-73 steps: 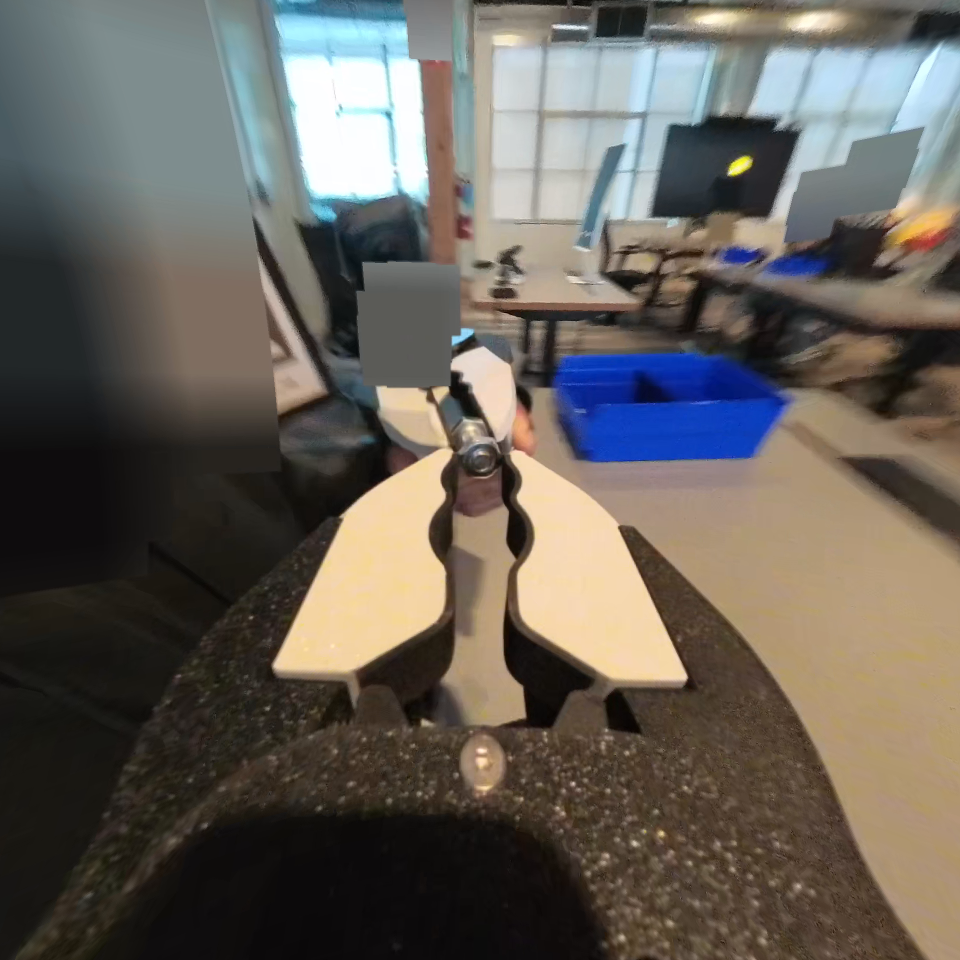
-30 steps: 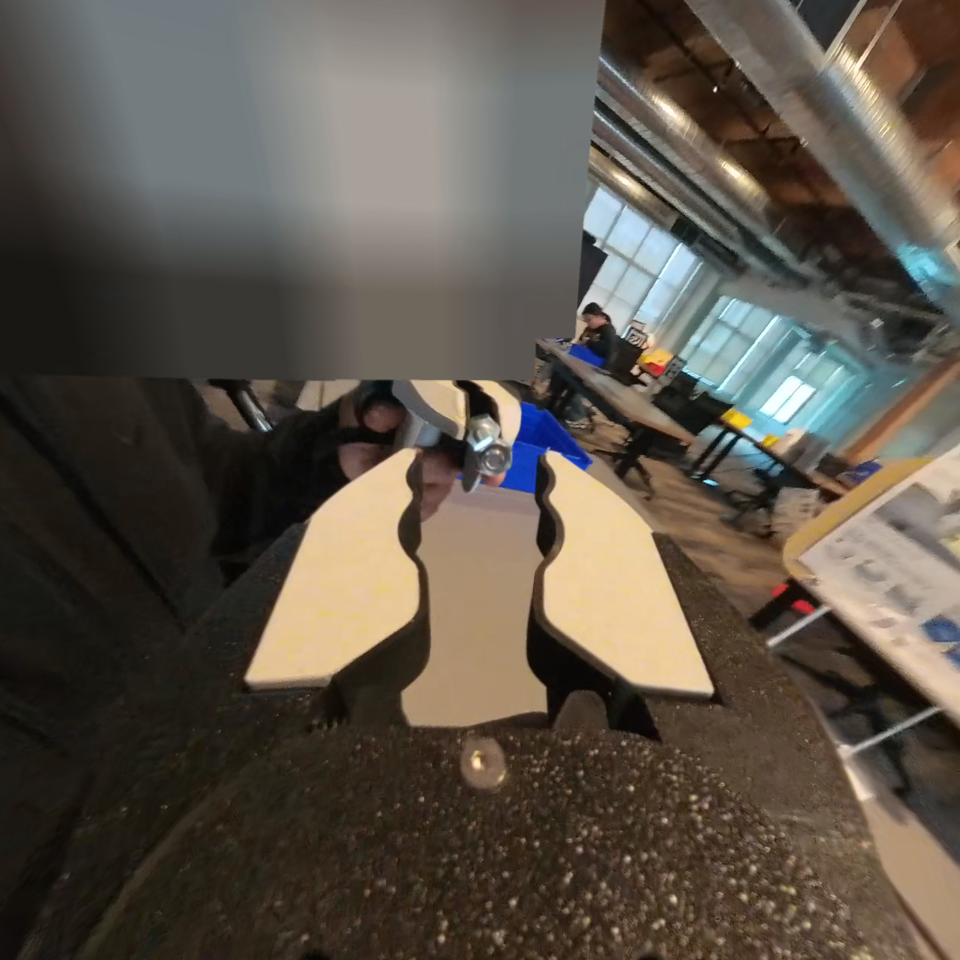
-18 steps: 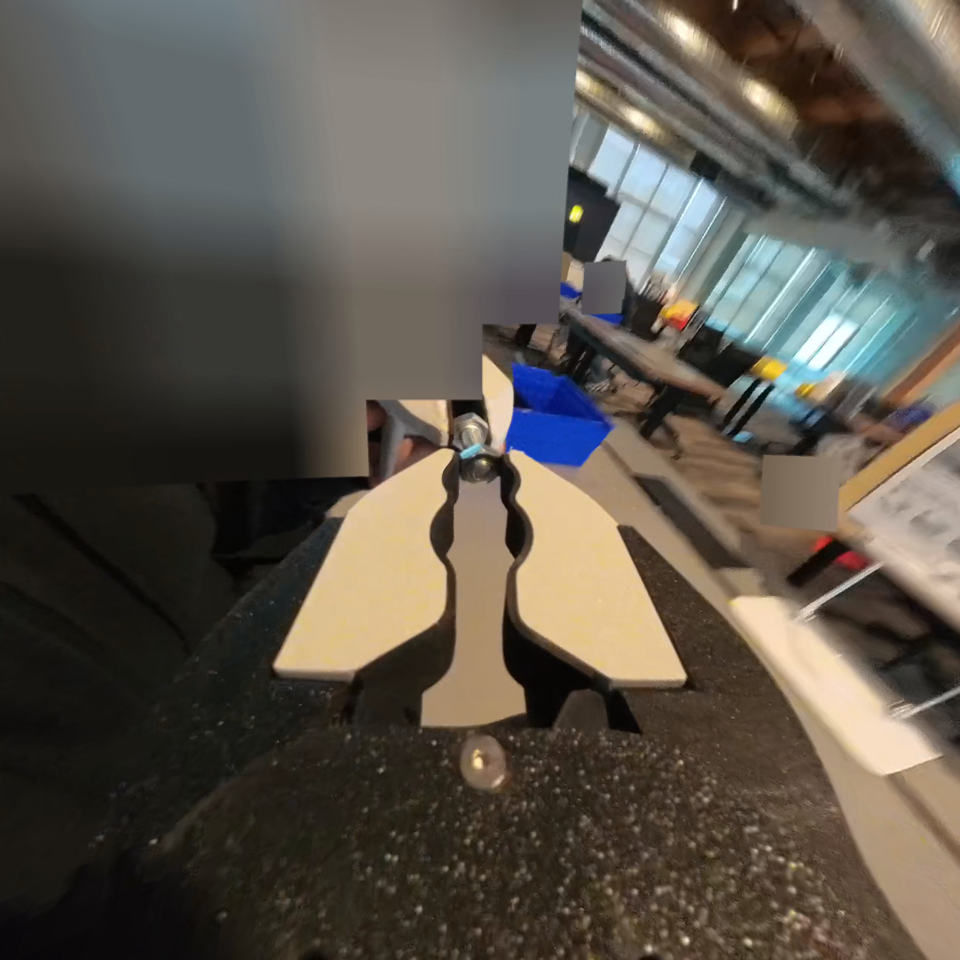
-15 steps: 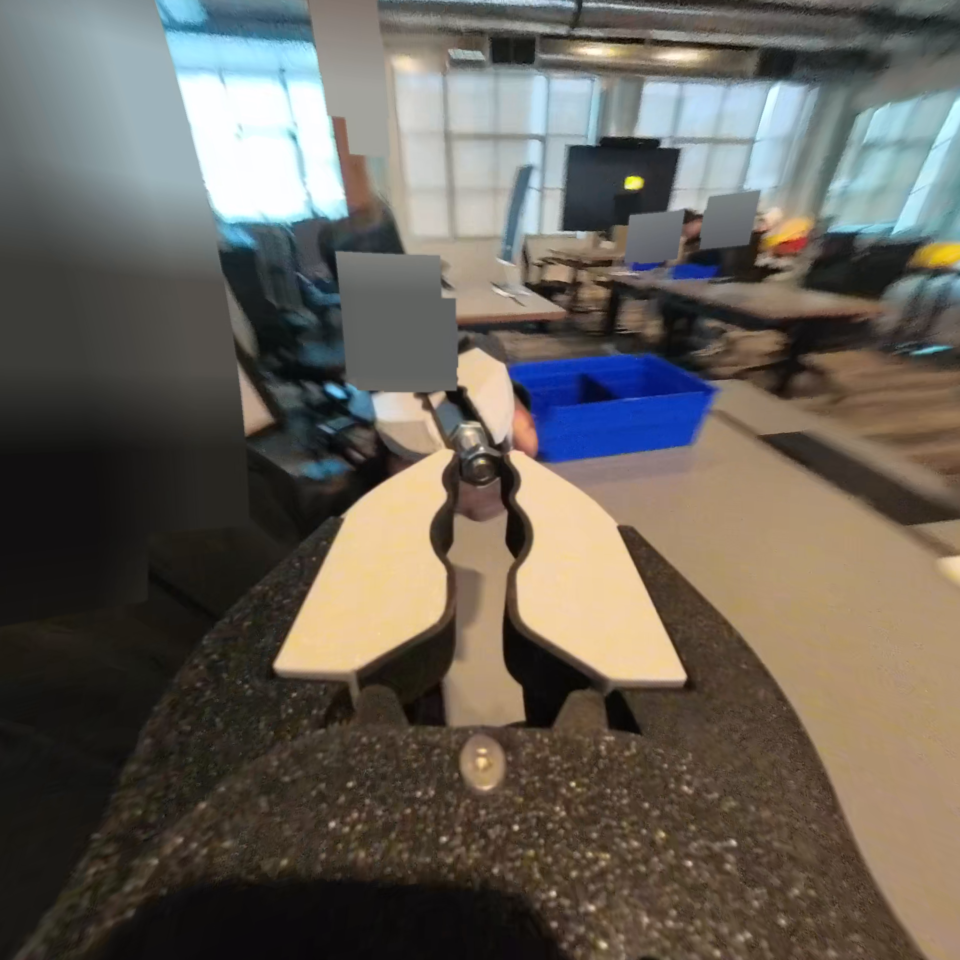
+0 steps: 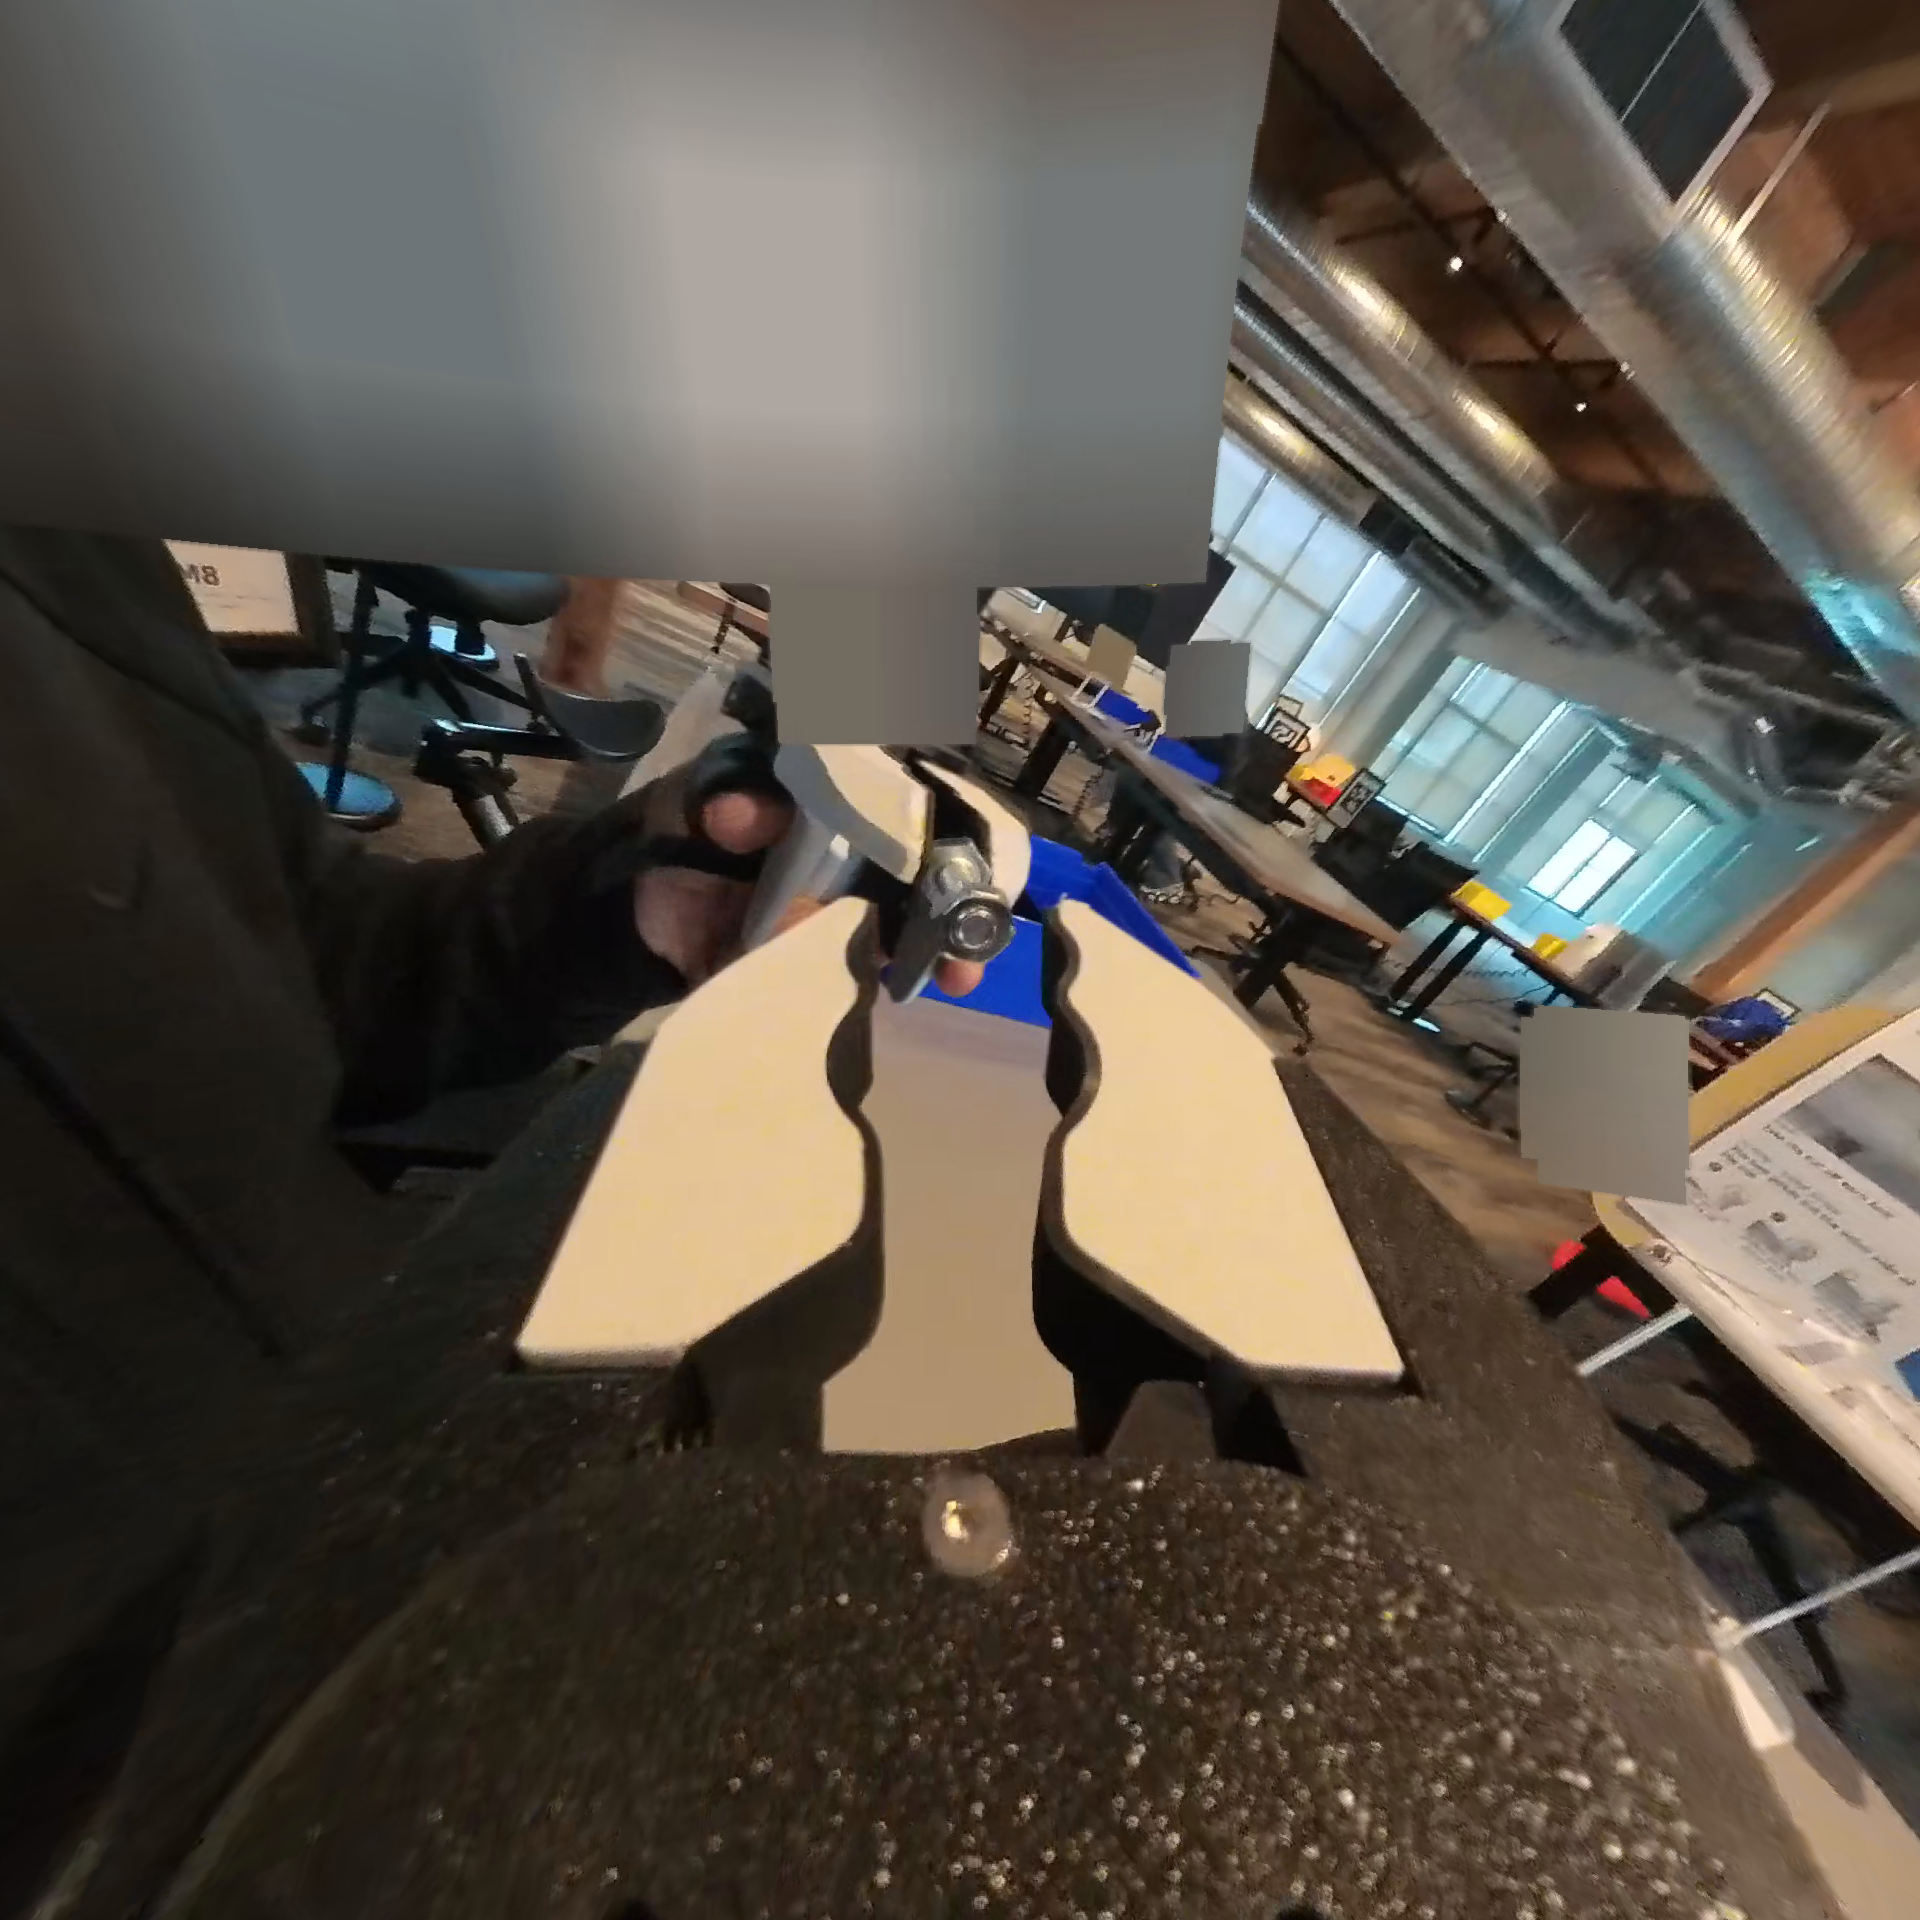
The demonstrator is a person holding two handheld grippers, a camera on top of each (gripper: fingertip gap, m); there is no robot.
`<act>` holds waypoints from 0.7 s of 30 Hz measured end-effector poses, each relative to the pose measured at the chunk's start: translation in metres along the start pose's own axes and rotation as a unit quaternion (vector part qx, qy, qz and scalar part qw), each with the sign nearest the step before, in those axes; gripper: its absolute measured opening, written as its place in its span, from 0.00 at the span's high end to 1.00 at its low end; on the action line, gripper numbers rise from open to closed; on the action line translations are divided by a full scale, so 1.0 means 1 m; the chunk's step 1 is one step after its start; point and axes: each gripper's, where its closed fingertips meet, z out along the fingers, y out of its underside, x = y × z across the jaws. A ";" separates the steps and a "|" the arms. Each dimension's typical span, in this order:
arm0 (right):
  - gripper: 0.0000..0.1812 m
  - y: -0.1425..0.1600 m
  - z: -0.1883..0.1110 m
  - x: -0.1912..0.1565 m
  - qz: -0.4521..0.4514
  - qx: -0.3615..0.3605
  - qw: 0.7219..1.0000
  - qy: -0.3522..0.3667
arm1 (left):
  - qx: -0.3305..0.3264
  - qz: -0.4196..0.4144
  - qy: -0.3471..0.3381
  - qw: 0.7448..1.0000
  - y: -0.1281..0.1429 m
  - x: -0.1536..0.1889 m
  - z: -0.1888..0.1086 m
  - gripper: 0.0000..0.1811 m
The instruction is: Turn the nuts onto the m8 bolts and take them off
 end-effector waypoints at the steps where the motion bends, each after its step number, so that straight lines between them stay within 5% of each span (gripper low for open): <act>1: 0.86 0.000 0.001 0.000 -0.002 0.003 1.000 0.002 | 0.000 -0.002 0.001 1.000 0.000 0.001 0.000 0.93; 7: 0.91 0.005 0.003 0.002 0.084 -0.009 0.996 -0.022 | -0.022 0.099 -0.052 0.994 0.004 -0.002 0.000 0.93; 10: 0.92 0.005 0.003 0.001 0.233 0.002 0.969 -0.078 | -0.045 0.268 -0.113 0.956 0.003 -0.001 0.000 0.93; 12: 0.88 0.001 0.002 0.002 0.276 0.027 0.955 -0.107 | -0.042 0.311 -0.134 0.940 -0.001 0.004 0.001 0.92; 14: 0.79 -0.004 0.002 0.007 0.253 0.047 0.961 -0.099 | -0.013 0.282 -0.121 0.952 -0.008 0.011 0.000 0.92; 21: 0.81 -0.009 -0.001 -0.002 0.038 0.038 0.997 -0.052 | 0.005 0.138 -0.092 0.986 -0.013 0.010 -0.008 0.93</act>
